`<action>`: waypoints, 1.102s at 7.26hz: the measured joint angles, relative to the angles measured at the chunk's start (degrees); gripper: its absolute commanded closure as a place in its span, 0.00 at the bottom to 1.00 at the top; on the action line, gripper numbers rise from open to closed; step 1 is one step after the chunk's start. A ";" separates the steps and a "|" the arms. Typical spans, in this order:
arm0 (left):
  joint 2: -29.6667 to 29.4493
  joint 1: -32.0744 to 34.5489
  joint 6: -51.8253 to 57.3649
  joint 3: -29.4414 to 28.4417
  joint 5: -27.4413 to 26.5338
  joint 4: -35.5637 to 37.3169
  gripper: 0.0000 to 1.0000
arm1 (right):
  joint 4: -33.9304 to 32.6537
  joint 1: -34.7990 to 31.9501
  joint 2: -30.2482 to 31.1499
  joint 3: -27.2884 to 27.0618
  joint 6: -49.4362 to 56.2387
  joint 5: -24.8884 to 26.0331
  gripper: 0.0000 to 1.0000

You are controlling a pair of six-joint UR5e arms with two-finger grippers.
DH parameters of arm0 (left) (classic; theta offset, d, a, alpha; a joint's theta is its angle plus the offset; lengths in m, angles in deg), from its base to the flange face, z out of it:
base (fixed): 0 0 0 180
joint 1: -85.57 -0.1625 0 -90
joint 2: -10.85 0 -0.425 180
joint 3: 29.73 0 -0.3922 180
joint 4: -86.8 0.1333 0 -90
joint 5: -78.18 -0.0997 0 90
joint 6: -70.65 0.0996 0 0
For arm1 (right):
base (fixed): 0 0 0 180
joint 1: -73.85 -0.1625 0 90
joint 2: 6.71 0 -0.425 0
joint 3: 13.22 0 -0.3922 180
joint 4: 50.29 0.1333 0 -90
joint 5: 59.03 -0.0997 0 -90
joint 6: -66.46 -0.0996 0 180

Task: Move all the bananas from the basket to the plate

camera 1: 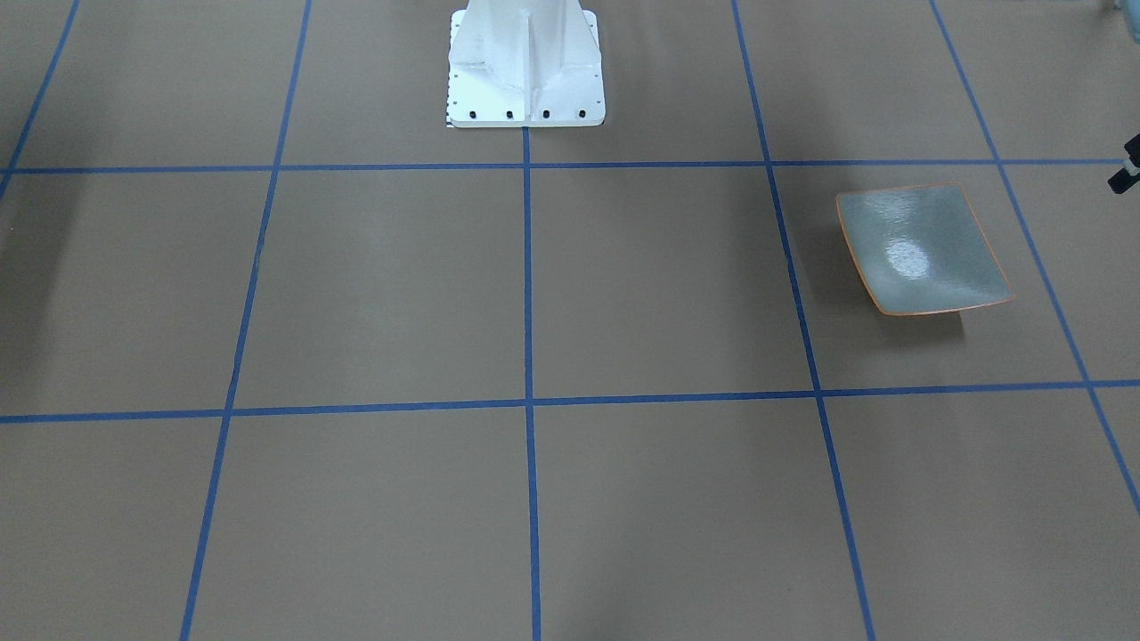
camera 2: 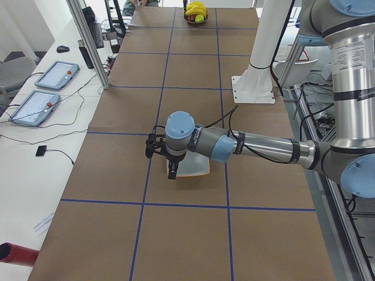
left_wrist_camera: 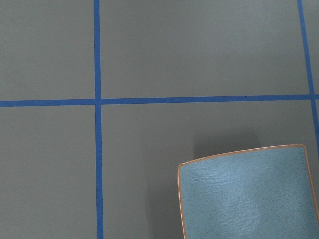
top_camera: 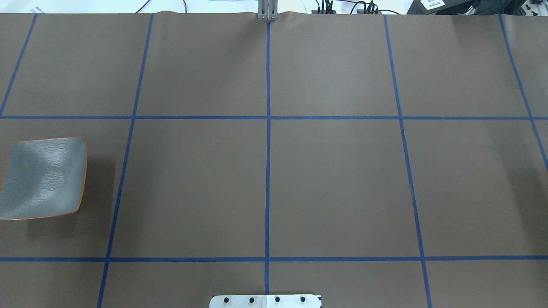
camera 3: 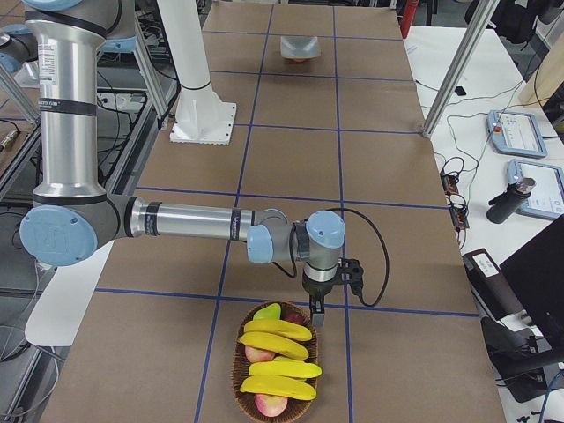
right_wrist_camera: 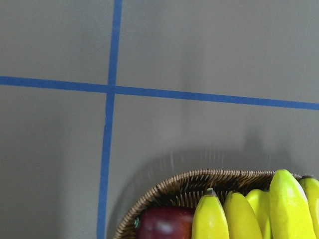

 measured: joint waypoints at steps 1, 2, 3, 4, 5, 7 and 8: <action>0.00 0.00 0.00 0.05 0.00 -0.03 0.00 | -0.01 0.12 -0.06 0.92 0.07 -0.06 0.05; 0.00 0.01 0.00 0.08 0.00 -0.07 0.00 | -0.06 0.52 -0.11 1.55 -0.02 -0.01 0.05; 0.00 0.04 0.00 0.13 0.00 -0.09 0.00 | -0.10 1.29 -0.25 1.96 -0.25 0.09 0.07; 0.03 0.07 -0.01 0.17 0.00 -0.20 0.00 | -0.11 2.04 -0.35 2.16 -0.25 0.20 0.09; 0.06 0.09 -0.07 0.19 0.00 -0.47 0.00 | -0.12 2.50 -0.30 2.42 0.13 0.26 0.10; 0.09 0.10 -0.16 0.18 0.00 -0.83 0.00 | -0.19 2.78 0.10 3.47 2.45 0.95 0.10; 0.09 0.10 -0.17 0.21 0.00 -0.87 0.00 | -0.14 2.80 0.10 4.46 3.36 1.43 0.12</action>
